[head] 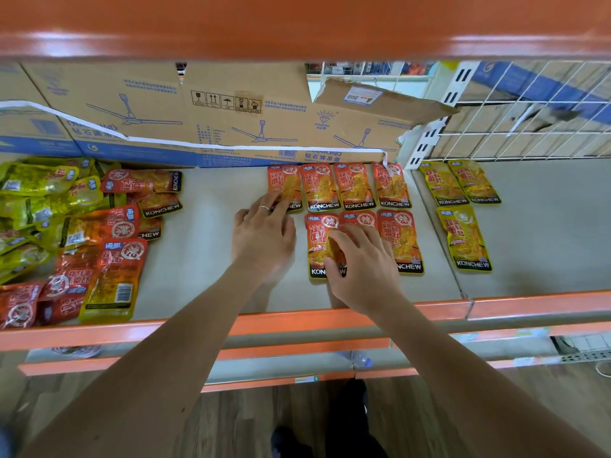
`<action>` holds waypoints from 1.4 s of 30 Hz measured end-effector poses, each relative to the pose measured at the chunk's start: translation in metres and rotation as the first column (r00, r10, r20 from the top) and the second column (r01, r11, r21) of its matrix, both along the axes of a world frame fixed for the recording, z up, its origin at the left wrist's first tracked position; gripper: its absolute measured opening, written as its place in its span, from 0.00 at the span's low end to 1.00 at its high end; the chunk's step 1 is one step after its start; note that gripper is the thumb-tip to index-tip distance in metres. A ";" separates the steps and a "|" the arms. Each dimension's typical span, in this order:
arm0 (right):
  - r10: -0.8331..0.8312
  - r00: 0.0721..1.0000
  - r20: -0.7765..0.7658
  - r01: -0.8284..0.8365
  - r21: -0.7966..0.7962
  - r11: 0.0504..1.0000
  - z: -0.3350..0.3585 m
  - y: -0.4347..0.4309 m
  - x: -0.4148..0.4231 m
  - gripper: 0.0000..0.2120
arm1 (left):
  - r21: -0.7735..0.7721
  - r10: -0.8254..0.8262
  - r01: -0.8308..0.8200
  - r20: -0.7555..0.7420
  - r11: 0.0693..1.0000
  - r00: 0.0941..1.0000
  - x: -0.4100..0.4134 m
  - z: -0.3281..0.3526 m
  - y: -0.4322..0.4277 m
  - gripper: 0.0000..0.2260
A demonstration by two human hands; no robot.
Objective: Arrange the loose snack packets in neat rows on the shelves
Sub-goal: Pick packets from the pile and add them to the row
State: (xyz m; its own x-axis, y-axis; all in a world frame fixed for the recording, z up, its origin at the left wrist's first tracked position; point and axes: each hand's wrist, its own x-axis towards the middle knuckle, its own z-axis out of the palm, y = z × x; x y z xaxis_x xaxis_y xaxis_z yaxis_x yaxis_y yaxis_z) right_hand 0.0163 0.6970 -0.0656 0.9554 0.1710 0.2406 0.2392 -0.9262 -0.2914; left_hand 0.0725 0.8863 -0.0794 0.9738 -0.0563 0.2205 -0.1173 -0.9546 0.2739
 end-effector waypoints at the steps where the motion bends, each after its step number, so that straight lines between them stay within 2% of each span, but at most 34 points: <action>1: -0.007 1.000 0.021 0.006 0.010 1.000 0.000 0.000 0.000 0.19 | -0.004 0.004 -0.004 0.014 1.000 1.000 0.000 0.000 0.000 0.18; 3: -0.047 0.995 0.085 0.043 0.048 0.998 0.001 0.000 -0.001 0.16 | -0.028 0.023 -0.022 0.046 0.999 0.999 -0.002 0.001 -0.001 0.17; 5: -0.099 0.988 0.118 0.092 0.065 0.994 0.002 0.000 -0.004 0.19 | -0.121 0.026 -0.016 0.079 0.992 0.997 -0.010 0.005 -0.002 0.18; 8: -0.135 0.987 0.090 0.131 0.055 0.990 0.004 -0.001 -0.006 0.23 | -0.231 -0.084 0.123 0.172 0.965 0.981 -0.038 0.010 -0.012 0.18; 11: -0.146 0.989 0.007 0.146 0.049 0.988 0.004 -0.002 -0.006 0.21 | -0.153 -0.240 0.261 0.143 0.953 0.960 -0.070 0.008 -0.027 0.19; 14: -0.156 0.986 -0.061 0.159 0.048 0.986 0.007 -0.002 -0.007 0.22 | -0.027 -0.321 0.323 0.071 0.946 0.945 -0.083 0.002 -0.033 0.20; 19: -0.168 0.981 -0.091 0.173 0.049 0.984 0.011 -0.002 -0.008 0.21 | 0.033 -0.342 0.340 0.081 0.940 0.936 -0.083 0.000 -0.034 0.19; 29: -0.127 0.983 -0.134 0.139 0.089 0.986 0.020 -0.005 -0.012 0.22 | -0.002 -0.318 0.319 0.093 0.948 0.944 -0.088 0.003 -0.033 0.20; 33: -0.083 0.992 -0.090 0.098 0.178 0.979 0.034 -0.018 -0.017 0.27 | -0.148 -0.245 0.264 0.134 0.953 0.960 -0.092 0.019 -0.027 0.20; 37: -0.012 0.997 0.074 -0.004 0.210 0.978 0.054 -0.059 -0.029 0.32 | -0.099 -0.288 0.315 0.218 0.944 0.932 -0.104 0.042 -0.031 0.20; 39: 0.015 0.990 0.143 -0.043 0.196 0.980 0.068 -0.085 -0.037 0.31 | -0.084 -0.282 0.310 0.238 0.947 0.929 -0.109 0.055 -0.049 0.21; 42: 0.016 0.986 0.166 -0.041 0.143 0.989 0.092 -0.128 -0.049 0.27 | -0.077 -0.288 0.317 0.256 0.945 0.923 -0.114 0.074 -0.099 0.21</action>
State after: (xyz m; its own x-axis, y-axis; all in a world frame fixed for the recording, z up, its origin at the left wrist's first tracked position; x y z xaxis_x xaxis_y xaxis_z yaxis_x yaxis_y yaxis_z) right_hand -0.0326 0.5694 0.0260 0.8960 0.1494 0.4181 0.3207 -0.8691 -0.3767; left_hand -0.0414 0.7870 -0.0054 0.8321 -0.3006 0.4660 -0.4708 -0.8271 0.3071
